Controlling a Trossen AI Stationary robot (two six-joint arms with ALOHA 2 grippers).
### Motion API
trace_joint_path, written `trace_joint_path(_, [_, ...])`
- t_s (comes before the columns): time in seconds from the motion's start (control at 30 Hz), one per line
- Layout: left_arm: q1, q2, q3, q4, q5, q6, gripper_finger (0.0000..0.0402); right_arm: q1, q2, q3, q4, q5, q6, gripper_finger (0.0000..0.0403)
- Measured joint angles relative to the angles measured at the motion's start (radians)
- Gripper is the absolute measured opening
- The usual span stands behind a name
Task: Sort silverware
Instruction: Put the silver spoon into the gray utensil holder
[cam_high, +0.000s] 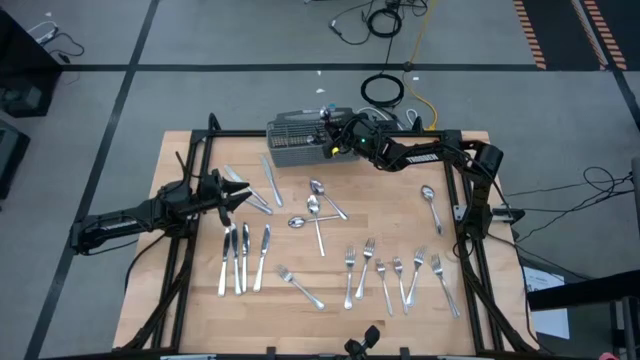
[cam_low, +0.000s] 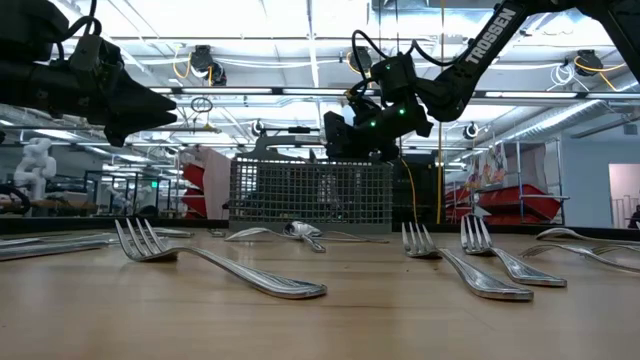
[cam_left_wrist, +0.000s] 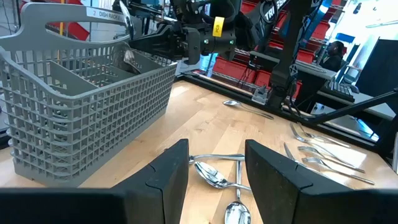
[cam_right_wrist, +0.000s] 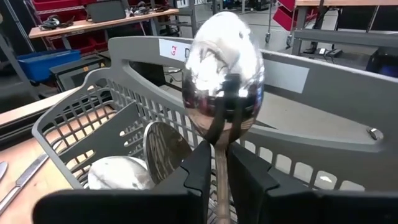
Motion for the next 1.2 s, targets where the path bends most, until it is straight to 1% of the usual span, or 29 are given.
trace_joint_path(0.6, [0.000,0.000,0.000,-0.001,0.001,-0.001,0.0164,0.017,-0.009,-0.001,-0.099,-0.001,-0.011,0.0048])
trace_joint_path(0.7, [0.000,0.000,0.000,-0.001,0.001,-0.002,0.0164,0.015,-0.009,-0.001,-0.093,0.000,-0.011,0.0063])
trace_joint_path(0.97, [0.000,0.000,0.000,-0.001,0.001,-0.002,0.0164,0.017,-0.009,-0.001,-0.095,-0.020,0.004,0.0129])
trace_joint_path(1.07, [0.000,0.000,0.000,-0.001,0.002,-0.002,0.0164,0.028,-0.025,-0.001,-0.102,-0.020,-0.011,0.0138])
trace_joint_path(1.2, [0.000,0.000,0.000,-0.007,0.005,-0.003,0.0164,0.049,-0.100,-0.001,-0.133,-0.023,-0.056,0.0138])
